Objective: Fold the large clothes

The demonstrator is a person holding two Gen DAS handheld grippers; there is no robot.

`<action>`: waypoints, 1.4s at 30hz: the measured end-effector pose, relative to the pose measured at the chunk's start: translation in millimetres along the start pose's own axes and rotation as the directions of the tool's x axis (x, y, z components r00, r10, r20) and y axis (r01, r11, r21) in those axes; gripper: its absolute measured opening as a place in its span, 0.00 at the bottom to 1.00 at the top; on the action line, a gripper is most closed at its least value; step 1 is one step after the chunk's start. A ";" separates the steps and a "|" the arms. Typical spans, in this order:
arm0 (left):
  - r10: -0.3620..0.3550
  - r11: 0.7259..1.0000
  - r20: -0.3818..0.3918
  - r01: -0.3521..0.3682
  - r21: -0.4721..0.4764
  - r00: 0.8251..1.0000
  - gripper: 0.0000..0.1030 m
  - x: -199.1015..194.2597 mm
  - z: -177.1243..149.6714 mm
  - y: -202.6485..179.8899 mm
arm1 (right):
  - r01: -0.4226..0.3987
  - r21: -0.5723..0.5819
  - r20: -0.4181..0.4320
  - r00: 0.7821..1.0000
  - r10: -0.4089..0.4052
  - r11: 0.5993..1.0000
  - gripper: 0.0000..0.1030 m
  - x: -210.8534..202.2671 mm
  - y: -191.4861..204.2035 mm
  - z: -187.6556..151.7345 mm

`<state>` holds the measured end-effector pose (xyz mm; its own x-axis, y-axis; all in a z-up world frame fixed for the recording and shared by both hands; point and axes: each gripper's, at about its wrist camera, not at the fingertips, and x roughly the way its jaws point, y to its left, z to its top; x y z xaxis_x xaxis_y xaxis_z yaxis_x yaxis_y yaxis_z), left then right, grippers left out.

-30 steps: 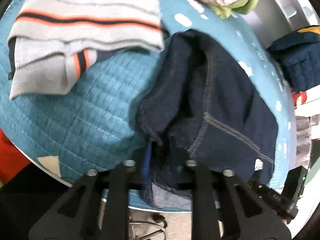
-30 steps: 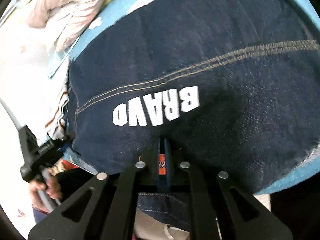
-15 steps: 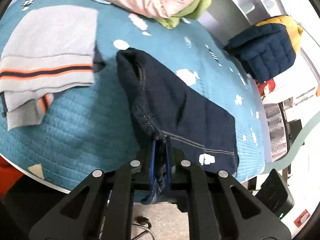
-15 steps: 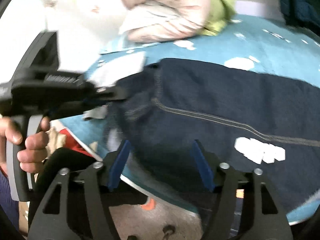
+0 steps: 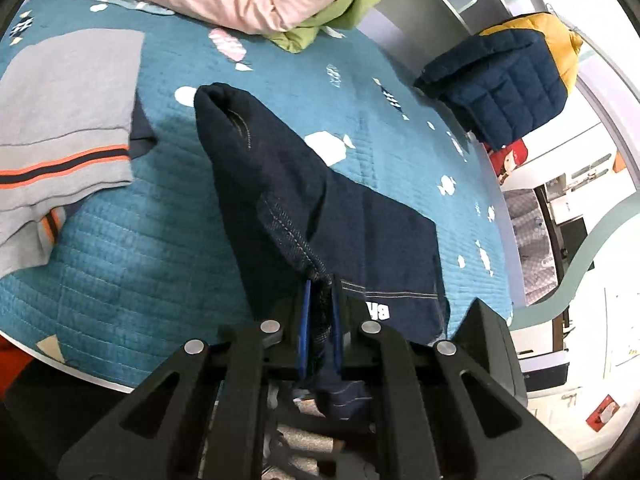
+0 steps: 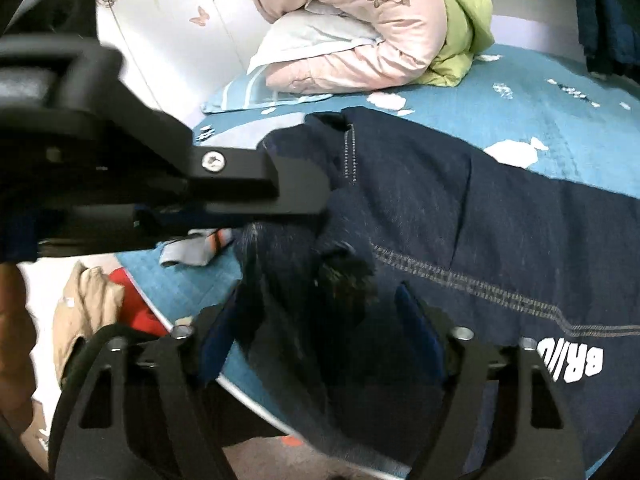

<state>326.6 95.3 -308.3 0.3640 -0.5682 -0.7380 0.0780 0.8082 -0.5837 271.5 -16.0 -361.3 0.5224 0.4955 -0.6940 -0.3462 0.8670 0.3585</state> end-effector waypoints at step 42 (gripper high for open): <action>0.187 0.930 -0.181 -0.114 0.350 0.966 0.46 206.2 -89.5 -140.0 | 0.315 0.687 -0.007 0.905 -0.426 0.655 0.33 -242.8 -284.4 -89.3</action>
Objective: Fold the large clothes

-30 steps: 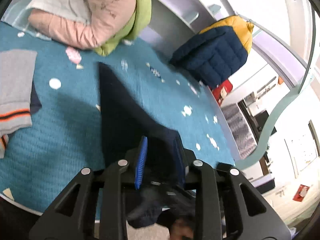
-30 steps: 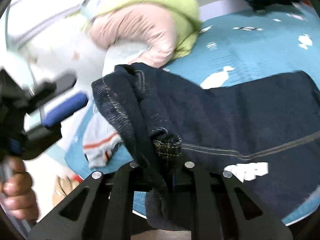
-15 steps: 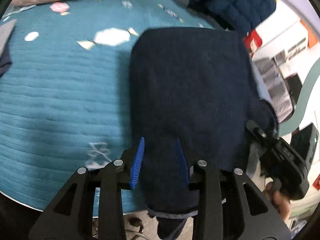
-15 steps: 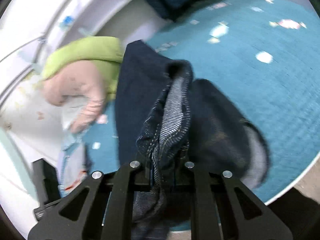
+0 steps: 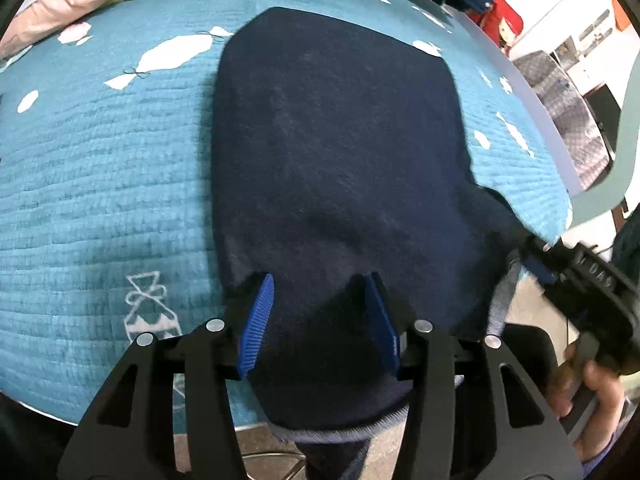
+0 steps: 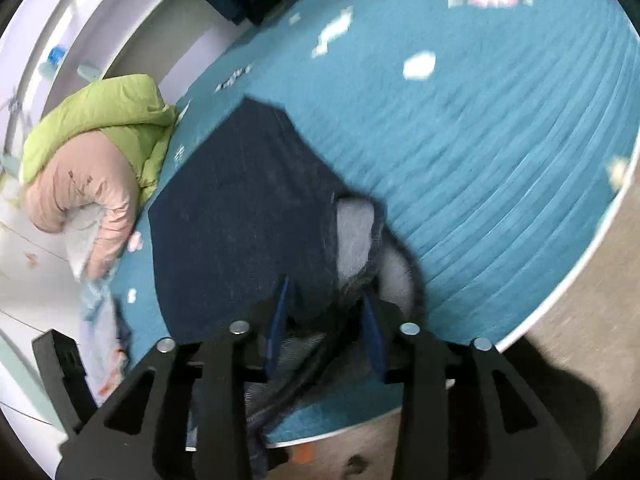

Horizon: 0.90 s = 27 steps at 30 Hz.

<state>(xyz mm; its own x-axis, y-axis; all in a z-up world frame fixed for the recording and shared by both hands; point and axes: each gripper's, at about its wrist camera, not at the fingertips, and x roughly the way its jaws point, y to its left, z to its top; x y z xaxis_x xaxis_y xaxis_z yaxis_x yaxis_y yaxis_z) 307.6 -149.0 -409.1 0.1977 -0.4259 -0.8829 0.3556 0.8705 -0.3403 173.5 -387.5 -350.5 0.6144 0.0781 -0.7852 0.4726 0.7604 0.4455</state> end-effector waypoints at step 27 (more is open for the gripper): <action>-0.080 0.994 -0.070 0.084 0.064 0.994 0.46 46.6 142.3 -19.8 | -0.069 -0.066 -0.273 0.961 0.048 0.995 0.00 89.6 -23.0 -6.8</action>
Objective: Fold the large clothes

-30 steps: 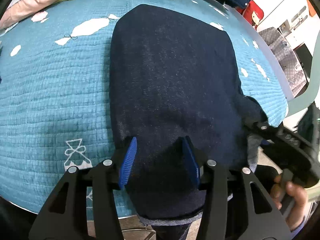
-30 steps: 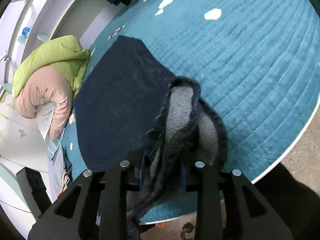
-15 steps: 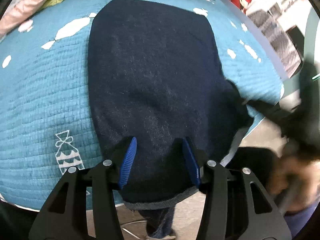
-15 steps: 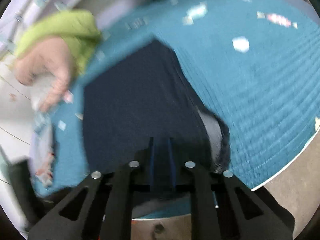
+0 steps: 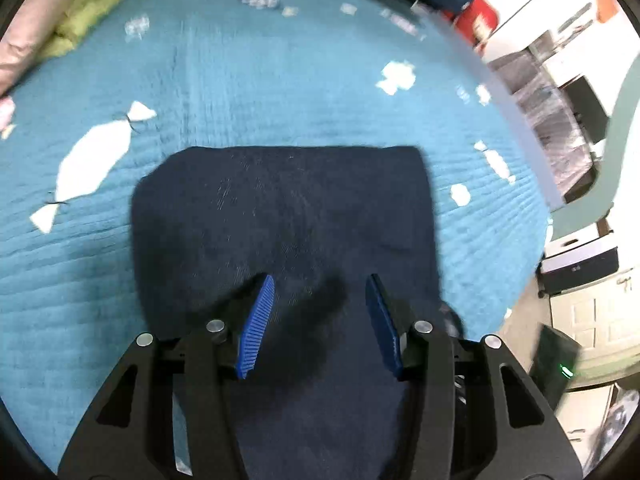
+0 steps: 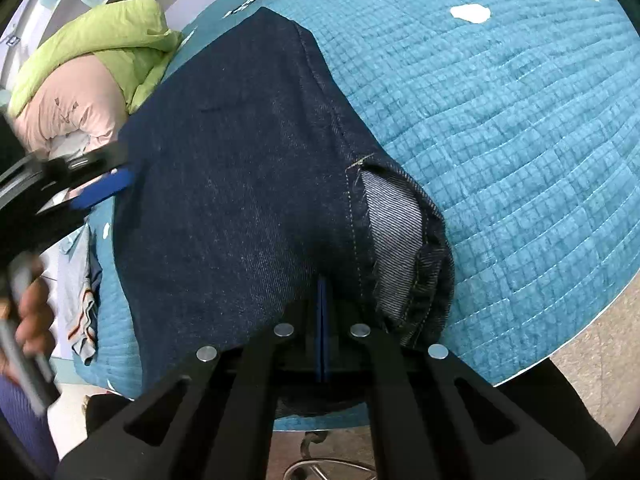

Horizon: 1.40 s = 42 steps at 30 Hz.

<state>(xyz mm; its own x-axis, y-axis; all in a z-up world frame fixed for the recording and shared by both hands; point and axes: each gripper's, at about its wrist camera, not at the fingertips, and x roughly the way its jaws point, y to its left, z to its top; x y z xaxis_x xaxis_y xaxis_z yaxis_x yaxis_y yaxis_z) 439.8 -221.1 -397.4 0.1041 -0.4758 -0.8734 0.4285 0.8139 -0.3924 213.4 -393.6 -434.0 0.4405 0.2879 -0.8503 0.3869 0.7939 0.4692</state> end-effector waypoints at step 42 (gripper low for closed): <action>-0.059 0.993 0.073 0.066 -0.102 0.996 0.67 -25.8 -11.3 41.6 | -0.216 0.363 -0.018 0.971 0.239 0.906 0.60 -12.2 -62.2 -8.0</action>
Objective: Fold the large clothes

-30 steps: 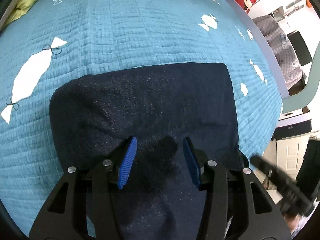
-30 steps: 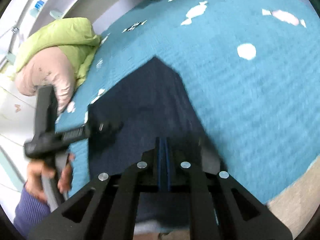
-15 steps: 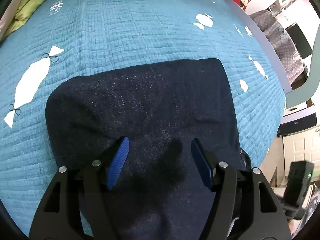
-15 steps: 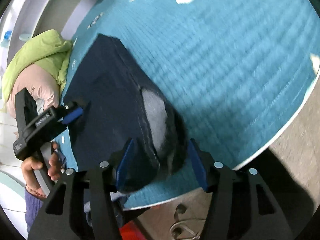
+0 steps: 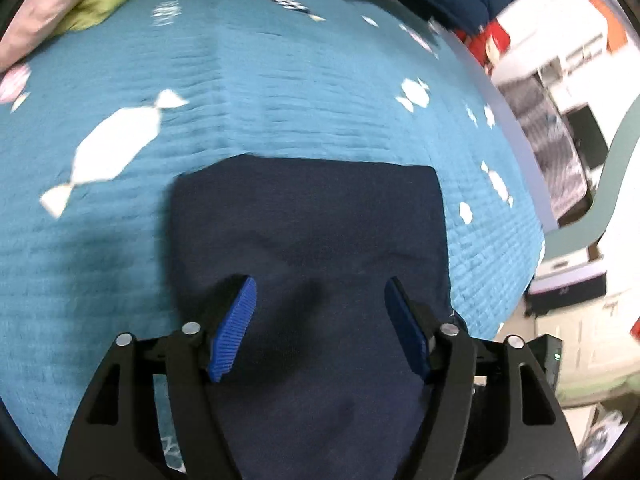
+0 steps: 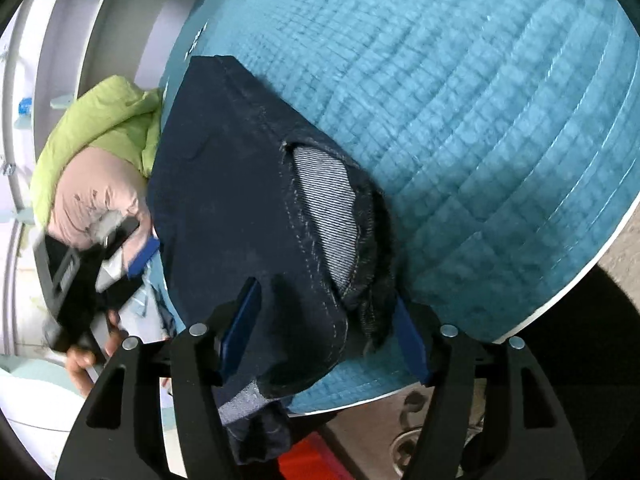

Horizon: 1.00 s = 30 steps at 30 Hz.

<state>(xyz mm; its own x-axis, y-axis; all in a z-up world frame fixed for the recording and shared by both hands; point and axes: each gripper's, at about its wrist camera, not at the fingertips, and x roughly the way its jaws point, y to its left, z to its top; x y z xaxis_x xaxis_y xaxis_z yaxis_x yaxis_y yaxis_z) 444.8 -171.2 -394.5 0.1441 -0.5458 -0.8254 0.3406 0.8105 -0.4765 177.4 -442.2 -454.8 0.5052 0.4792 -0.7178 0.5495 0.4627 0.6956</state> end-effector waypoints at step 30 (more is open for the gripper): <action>0.062 0.987 -0.064 -0.071 -0.141 0.996 0.71 31.8 -17.9 49.2 | 0.105 -0.121 0.043 0.994 -0.101 0.987 0.65 21.1 24.2 -8.8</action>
<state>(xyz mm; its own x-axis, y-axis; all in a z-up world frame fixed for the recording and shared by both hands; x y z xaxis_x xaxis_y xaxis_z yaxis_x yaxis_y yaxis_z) 449.5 -144.9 -449.6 0.1054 -0.4798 -0.8710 0.1950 0.8689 -0.4550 195.5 -414.3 -452.9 0.4752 0.3979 -0.7847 0.5147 0.5976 0.6147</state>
